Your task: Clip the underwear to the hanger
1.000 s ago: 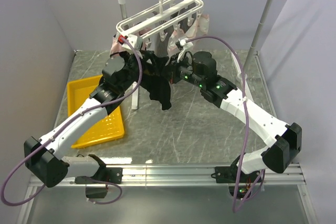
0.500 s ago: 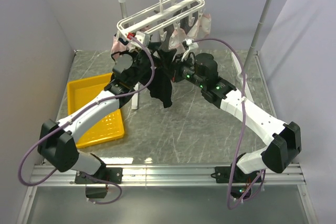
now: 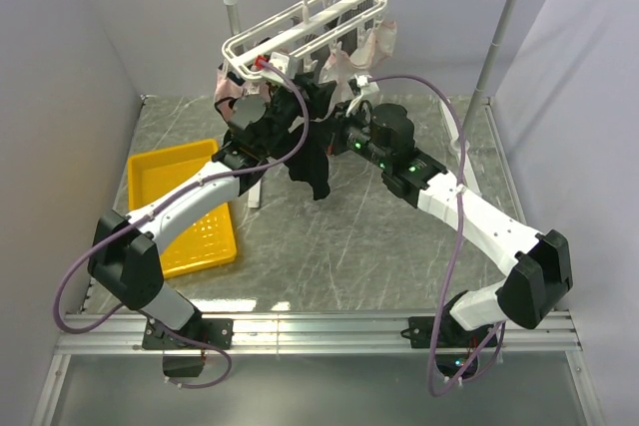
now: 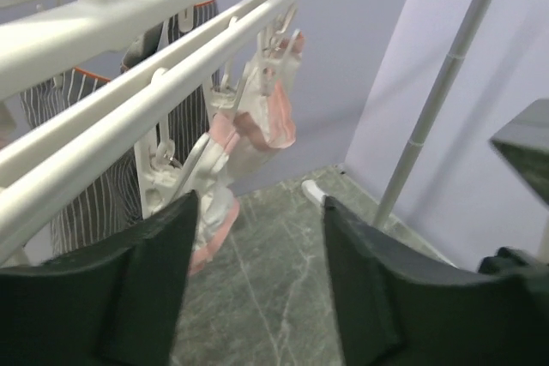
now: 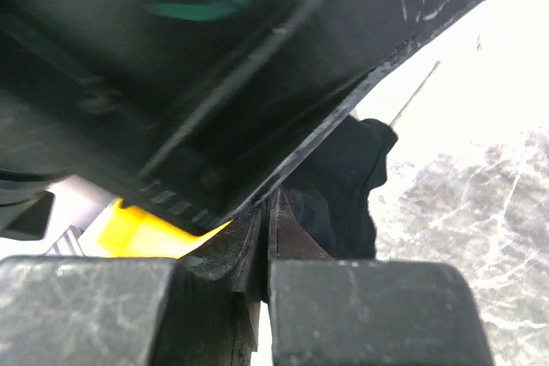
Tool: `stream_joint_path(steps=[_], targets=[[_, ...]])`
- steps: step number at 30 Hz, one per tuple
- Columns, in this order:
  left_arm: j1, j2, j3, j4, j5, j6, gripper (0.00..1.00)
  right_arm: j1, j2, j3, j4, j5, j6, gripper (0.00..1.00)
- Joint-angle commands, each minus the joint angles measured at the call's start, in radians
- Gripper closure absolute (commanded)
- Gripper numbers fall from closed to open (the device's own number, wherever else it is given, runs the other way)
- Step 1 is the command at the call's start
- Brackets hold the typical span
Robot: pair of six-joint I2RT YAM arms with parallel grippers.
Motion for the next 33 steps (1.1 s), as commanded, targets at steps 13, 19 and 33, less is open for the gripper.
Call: stream_joint_path(steps=[13,19,33], targets=[[0.151,-0.158,-0.059,-0.108,0.241,-0.079,0.68,0.001,0.109,-0.021,0.241,-0.058,-0.215,1.0],[0.194,-0.192,-0.053,-0.16,0.309,-0.108,0.59,0.004,0.194,0.004,0.292,-0.1,-0.247,0.94],[0.24,-0.189,-0.039,-0.163,0.339,-0.133,0.55,-0.027,0.065,-0.021,0.405,0.006,-0.361,0.57]])
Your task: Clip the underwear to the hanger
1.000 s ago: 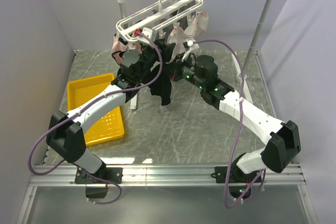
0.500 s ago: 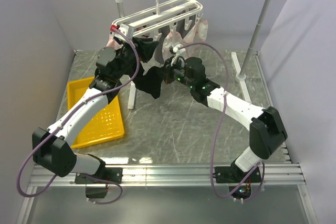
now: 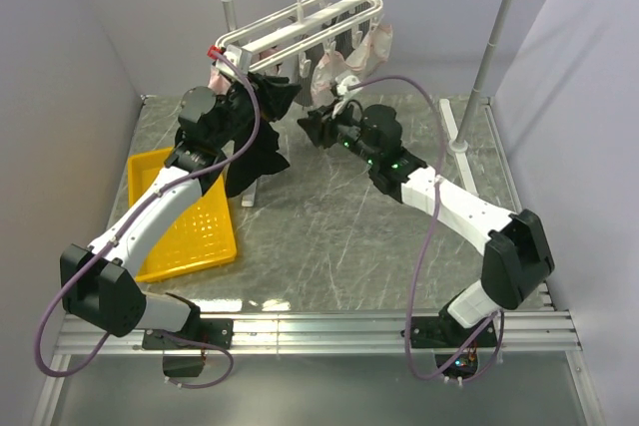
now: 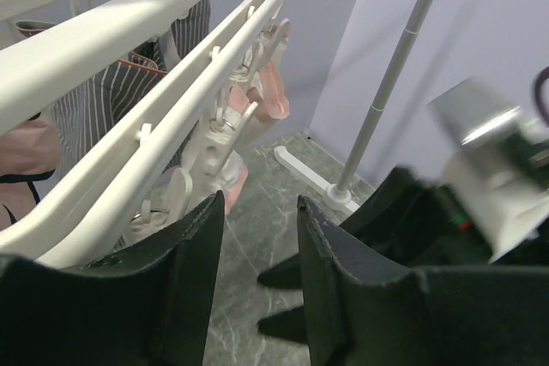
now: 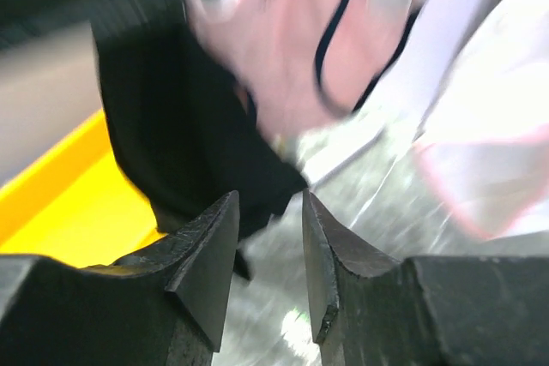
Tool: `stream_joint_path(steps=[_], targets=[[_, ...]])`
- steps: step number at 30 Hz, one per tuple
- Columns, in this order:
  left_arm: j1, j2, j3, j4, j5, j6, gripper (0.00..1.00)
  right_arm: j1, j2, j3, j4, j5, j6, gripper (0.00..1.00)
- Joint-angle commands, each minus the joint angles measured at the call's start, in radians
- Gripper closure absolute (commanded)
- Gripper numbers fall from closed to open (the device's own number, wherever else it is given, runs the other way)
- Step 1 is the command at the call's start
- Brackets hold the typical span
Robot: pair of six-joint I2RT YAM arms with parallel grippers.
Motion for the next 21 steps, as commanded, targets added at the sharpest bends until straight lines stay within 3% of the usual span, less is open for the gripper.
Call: stream_joint_path(steps=[1,10,15,21], targets=[[0.028,-0.018,0.018,0.01,0.001,-0.021,0.55,-0.015,-0.07,0.023,0.157,0.038,-0.098,0.56],[0.042,-0.027,0.018,0.007,0.005,-0.032,0.54,-0.021,0.087,0.113,0.351,0.01,-0.142,0.53],[0.048,-0.033,0.006,0.02,0.003,-0.041,0.54,-0.024,0.168,0.171,0.427,0.11,-0.124,0.52],[0.056,-0.041,-0.01,0.027,-0.017,-0.053,0.52,-0.033,0.205,0.182,0.521,0.118,-0.086,0.54]])
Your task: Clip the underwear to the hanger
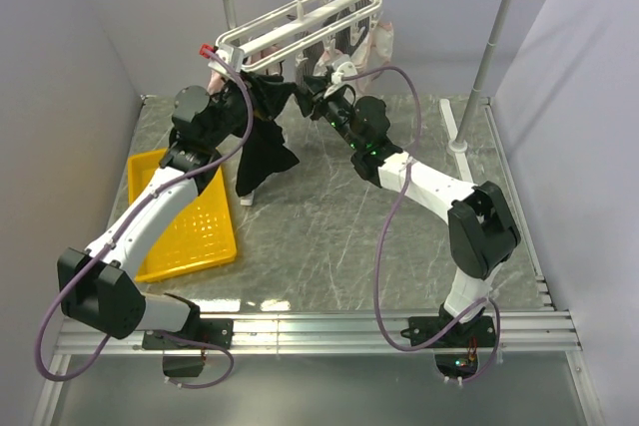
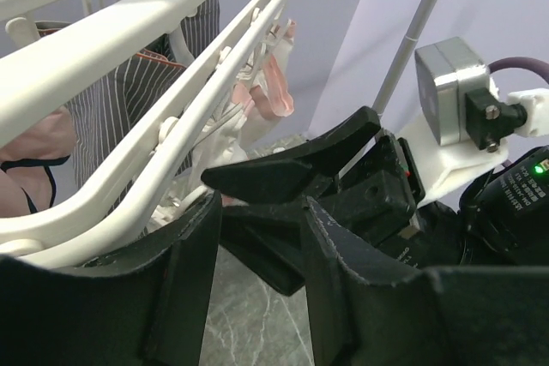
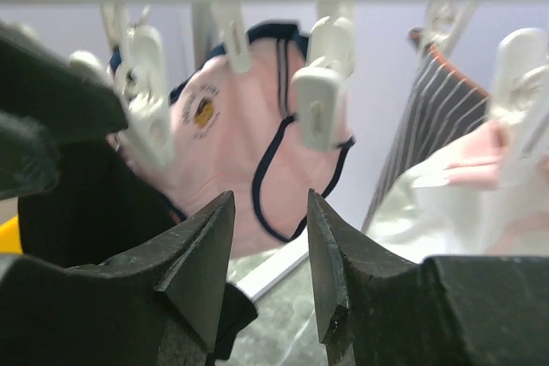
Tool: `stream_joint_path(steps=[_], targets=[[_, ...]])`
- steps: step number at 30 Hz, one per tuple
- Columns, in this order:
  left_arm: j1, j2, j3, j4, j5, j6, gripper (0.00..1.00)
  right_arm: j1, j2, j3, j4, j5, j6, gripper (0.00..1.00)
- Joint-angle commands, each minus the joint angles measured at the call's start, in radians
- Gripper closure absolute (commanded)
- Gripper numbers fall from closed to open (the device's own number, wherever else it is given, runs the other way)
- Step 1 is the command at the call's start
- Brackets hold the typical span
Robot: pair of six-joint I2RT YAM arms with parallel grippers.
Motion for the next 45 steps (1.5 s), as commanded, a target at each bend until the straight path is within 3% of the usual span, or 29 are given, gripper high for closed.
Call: stream_joint_path(steps=[1,16,26,31,33,36,45], targets=[[0.027,-0.029,-0.008,0.033,-0.032,-0.022,0.52,-0.01,-0.005,0.057,0.156,0.034,0.016,0.54],[0.053,-0.031,-0.017,0.033,-0.017,-0.05,0.52,-0.017,0.071,0.154,0.13,-0.046,0.064,0.61],[0.062,-0.025,-0.011,0.036,-0.009,-0.067,0.52,-0.023,0.093,0.162,0.145,-0.086,0.082,0.57],[0.065,-0.02,-0.014,0.04,-0.006,-0.077,0.53,-0.031,0.095,0.157,0.148,-0.099,0.096,0.44],[0.067,-0.018,-0.014,0.043,-0.008,-0.082,0.53,-0.037,0.089,0.151,0.153,-0.113,0.099,0.43],[0.068,-0.018,-0.013,0.042,-0.005,-0.082,0.52,-0.048,0.084,0.143,0.161,-0.129,0.108,0.47],[0.082,-0.015,-0.013,0.045,0.002,-0.113,0.52,-0.065,0.083,0.153,0.159,-0.185,0.119,0.74]])
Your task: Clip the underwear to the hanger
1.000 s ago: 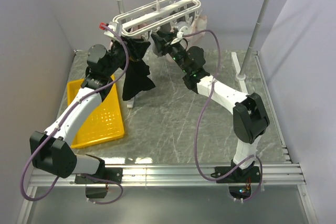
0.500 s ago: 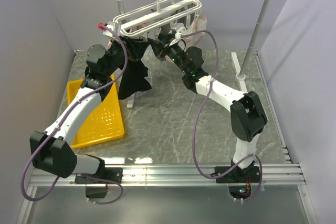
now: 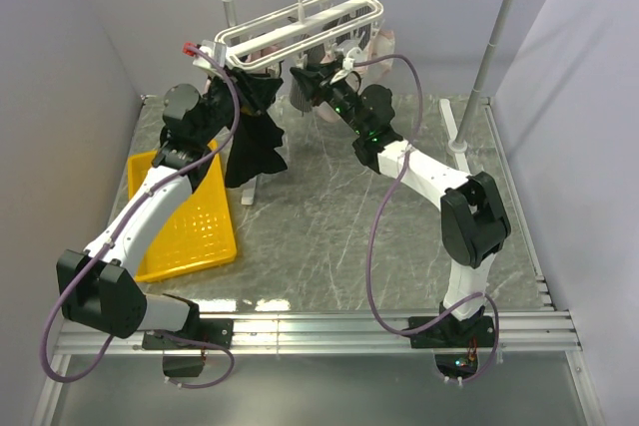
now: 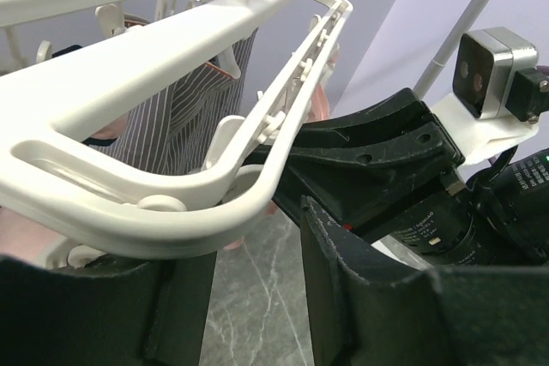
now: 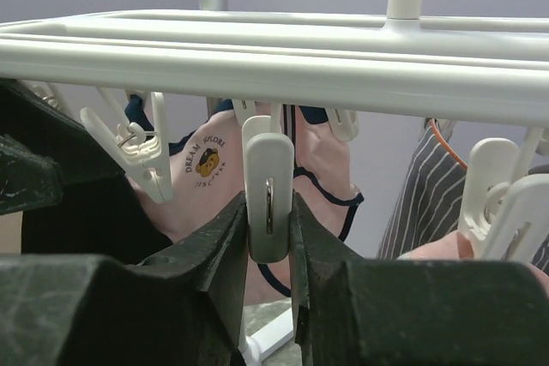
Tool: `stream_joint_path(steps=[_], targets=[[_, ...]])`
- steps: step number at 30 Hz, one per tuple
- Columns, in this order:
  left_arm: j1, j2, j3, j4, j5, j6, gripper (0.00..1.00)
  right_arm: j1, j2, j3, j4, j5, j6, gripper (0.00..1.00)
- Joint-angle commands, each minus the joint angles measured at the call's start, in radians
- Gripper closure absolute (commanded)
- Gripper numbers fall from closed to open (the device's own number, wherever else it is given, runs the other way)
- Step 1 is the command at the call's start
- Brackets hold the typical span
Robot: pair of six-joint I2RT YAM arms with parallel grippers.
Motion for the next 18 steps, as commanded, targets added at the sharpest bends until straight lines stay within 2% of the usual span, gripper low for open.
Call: stream_joint_path(steps=[1,5,6,8,11,14,18], targets=[[0.017,-0.01,0.0,0.044,0.015,-0.031,0.52,-0.005,-0.015,0.033,0.062,-0.042,0.0,0.78],[0.023,-0.01,0.004,0.044,0.02,-0.032,0.52,-0.006,-0.052,0.012,0.056,-0.059,-0.018,0.89],[0.024,-0.009,0.005,0.044,0.029,-0.034,0.52,-0.005,-0.059,0.001,0.053,-0.068,-0.032,0.95],[0.024,-0.01,0.007,0.053,0.081,-0.043,0.51,0.0,-0.09,-0.005,0.031,-0.073,-0.058,1.0],[0.024,-0.018,0.031,0.036,0.217,-0.063,0.47,0.017,-0.141,-0.02,-0.018,-0.059,-0.115,1.0],[0.024,-0.05,0.04,0.022,0.28,-0.124,0.45,0.023,-0.177,-0.005,-0.119,-0.04,-0.127,1.0],[0.02,-0.104,0.045,-0.056,0.248,-0.147,0.43,0.029,-0.207,0.047,-0.297,0.016,-0.162,1.0]])
